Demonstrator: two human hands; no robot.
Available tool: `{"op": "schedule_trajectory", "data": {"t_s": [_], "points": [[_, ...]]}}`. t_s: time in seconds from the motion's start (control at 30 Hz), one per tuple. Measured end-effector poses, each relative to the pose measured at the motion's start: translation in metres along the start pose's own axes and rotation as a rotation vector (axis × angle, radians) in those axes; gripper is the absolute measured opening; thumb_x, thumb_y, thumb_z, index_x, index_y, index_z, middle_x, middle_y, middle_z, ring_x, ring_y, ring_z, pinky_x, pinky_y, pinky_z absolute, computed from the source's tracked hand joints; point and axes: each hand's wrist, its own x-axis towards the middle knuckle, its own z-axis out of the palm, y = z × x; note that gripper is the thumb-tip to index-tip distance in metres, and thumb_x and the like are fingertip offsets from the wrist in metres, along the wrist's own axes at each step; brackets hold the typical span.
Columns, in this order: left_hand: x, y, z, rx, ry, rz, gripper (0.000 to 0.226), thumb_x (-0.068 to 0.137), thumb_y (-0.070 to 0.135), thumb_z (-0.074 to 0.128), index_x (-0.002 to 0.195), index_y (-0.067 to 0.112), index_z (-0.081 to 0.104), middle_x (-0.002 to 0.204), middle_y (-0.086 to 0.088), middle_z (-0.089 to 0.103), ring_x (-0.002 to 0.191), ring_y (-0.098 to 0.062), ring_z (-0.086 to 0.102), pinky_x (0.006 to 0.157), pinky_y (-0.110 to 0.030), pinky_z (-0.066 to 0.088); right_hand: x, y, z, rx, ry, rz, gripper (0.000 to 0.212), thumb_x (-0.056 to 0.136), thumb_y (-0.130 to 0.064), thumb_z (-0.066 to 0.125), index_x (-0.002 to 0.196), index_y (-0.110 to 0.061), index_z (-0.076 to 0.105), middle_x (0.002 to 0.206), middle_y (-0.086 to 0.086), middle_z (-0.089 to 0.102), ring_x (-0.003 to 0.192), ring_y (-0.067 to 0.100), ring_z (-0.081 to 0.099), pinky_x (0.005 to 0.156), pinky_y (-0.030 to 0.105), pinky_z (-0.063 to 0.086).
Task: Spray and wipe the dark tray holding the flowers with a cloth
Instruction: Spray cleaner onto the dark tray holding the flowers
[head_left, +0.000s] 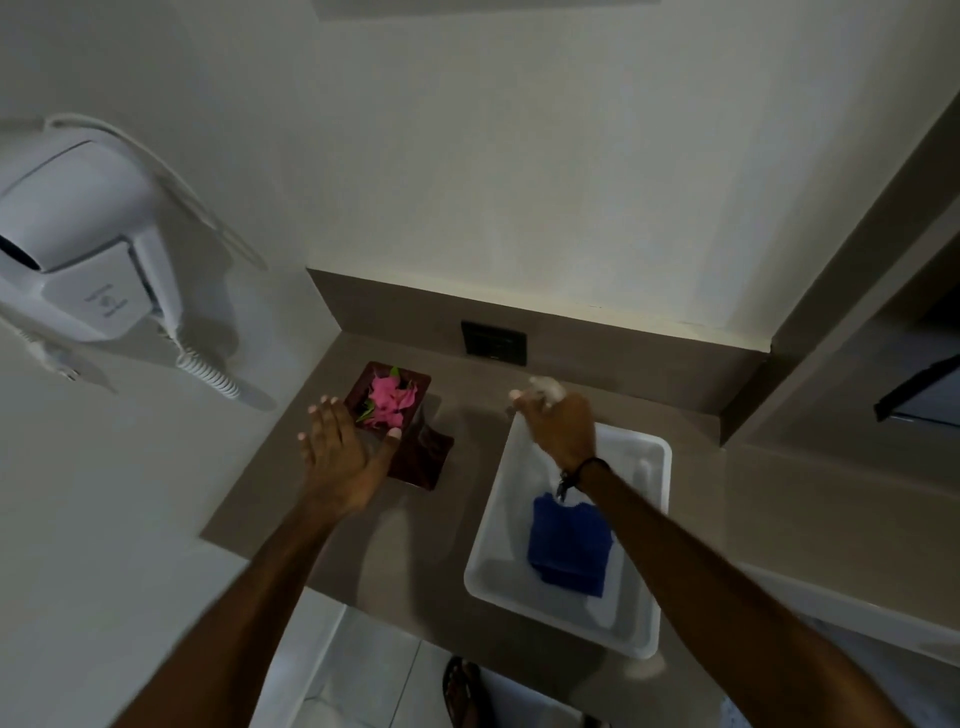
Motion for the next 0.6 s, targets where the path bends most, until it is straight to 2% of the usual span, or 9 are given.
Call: {"op": "schedule_trajectory", "data": {"t_s": [0.03, 0.1, 0.17, 0.23, 0.3, 0.4, 0.5, 0.53, 0.6], "points": [[0.001, 0.000, -0.001, 0.016, -0.017, 0.000, 0.106, 0.083, 0.077, 0.016, 0.155, 0.006, -0.016, 0.166, -0.016, -0.022, 0.153, -0.031, -0.022, 0.121, -0.051, -0.012, -0.005, -0.008, 0.009, -0.007, -0.044, 0.011, 0.036, 0.085, -0.052, 0.059, 0.086, -0.016, 0.067, 0.068, 0.006, 0.068, 0.055, 0.015, 0.062, 0.054, 0.034, 0.058], [0.001, 0.000, -0.003, 0.039, -0.042, -0.004, 0.105, 0.084, 0.076, 0.017, 0.155, 0.006, -0.016, 0.165, -0.016, -0.023, 0.152, -0.032, -0.024, 0.121, -0.051, -0.012, -0.014, -0.020, 0.027, -0.095, -0.103, -0.045, 0.043, 0.083, -0.058, 0.057, 0.088, -0.017, 0.068, 0.073, 0.004, 0.069, 0.061, 0.013, 0.063, 0.059, 0.032, 0.058], [0.003, 0.000, -0.005, 0.054, -0.058, -0.008, 0.104, 0.085, 0.076, 0.018, 0.155, 0.006, -0.017, 0.165, -0.017, -0.024, 0.152, -0.032, -0.025, 0.120, -0.051, -0.013, -0.020, -0.030, 0.043, -0.154, -0.137, -0.071, 0.040, 0.083, -0.055, 0.057, 0.087, -0.017, 0.067, 0.076, -0.001, 0.066, 0.068, 0.012, 0.062, 0.065, 0.027, 0.054], [0.003, 0.002, -0.006, 0.067, -0.068, -0.011, 0.104, 0.086, 0.075, 0.019, 0.154, 0.006, -0.017, 0.164, -0.017, -0.024, 0.152, -0.032, -0.025, 0.120, -0.051, -0.013, -0.021, -0.035, 0.054, -0.145, -0.158, -0.048, 0.037, 0.084, -0.051, 0.056, 0.083, -0.014, 0.065, 0.074, 0.001, 0.062, 0.069, 0.014, 0.059, 0.066, 0.028, 0.051], [0.003, 0.002, -0.006, 0.074, -0.068, -0.012, 0.104, 0.086, 0.075, 0.020, 0.154, 0.006, -0.017, 0.164, -0.017, -0.024, 0.152, -0.033, -0.025, 0.121, -0.051, -0.013, -0.022, -0.037, 0.060, -0.128, -0.165, -0.028, 0.038, 0.085, -0.049, 0.055, 0.083, -0.013, 0.066, 0.077, 0.005, 0.065, 0.073, 0.018, 0.063, 0.070, 0.031, 0.054], [0.003, 0.002, -0.006, 0.073, -0.058, -0.015, 0.103, 0.087, 0.075, 0.021, 0.155, 0.007, -0.016, 0.165, -0.017, -0.023, 0.152, -0.032, -0.024, 0.122, -0.052, -0.012, -0.021, -0.037, 0.058, -0.049, -0.103, -0.014, 0.032, 0.088, -0.044, 0.058, 0.084, -0.014, 0.068, 0.080, 0.006, 0.070, 0.074, 0.017, 0.065, 0.071, 0.031, 0.055], [0.002, 0.002, -0.006, 0.066, -0.045, -0.012, 0.102, 0.088, 0.074, 0.022, 0.155, 0.006, -0.015, 0.165, -0.017, -0.022, 0.153, -0.032, -0.023, 0.121, -0.051, -0.012, -0.017, -0.034, 0.038, 0.103, -0.028, 0.048, 0.027, 0.086, -0.047, 0.061, 0.071, -0.025, 0.061, 0.063, 0.000, 0.063, 0.056, 0.012, 0.059, 0.054, 0.027, 0.051], [0.002, 0.002, -0.005, 0.066, -0.039, -0.010, 0.102, 0.088, 0.074, 0.022, 0.155, 0.006, -0.014, 0.165, -0.017, -0.021, 0.153, -0.032, -0.023, 0.121, -0.051, -0.012, -0.013, -0.030, 0.029, 0.174, -0.008, 0.071, 0.027, 0.086, -0.048, 0.060, 0.070, -0.026, 0.059, 0.063, 0.002, 0.064, 0.055, 0.016, 0.061, 0.052, 0.030, 0.053], [0.001, 0.003, -0.005, 0.061, -0.029, -0.012, 0.102, 0.088, 0.074, 0.021, 0.155, 0.006, -0.013, 0.166, -0.017, -0.020, 0.153, -0.032, -0.021, 0.122, -0.052, -0.011, -0.006, -0.020, 0.005, 0.305, 0.046, 0.113, 0.023, 0.089, -0.043, 0.060, 0.075, -0.025, 0.059, 0.077, 0.017, 0.070, 0.067, 0.031, 0.068, 0.060, 0.038, 0.059]]}}
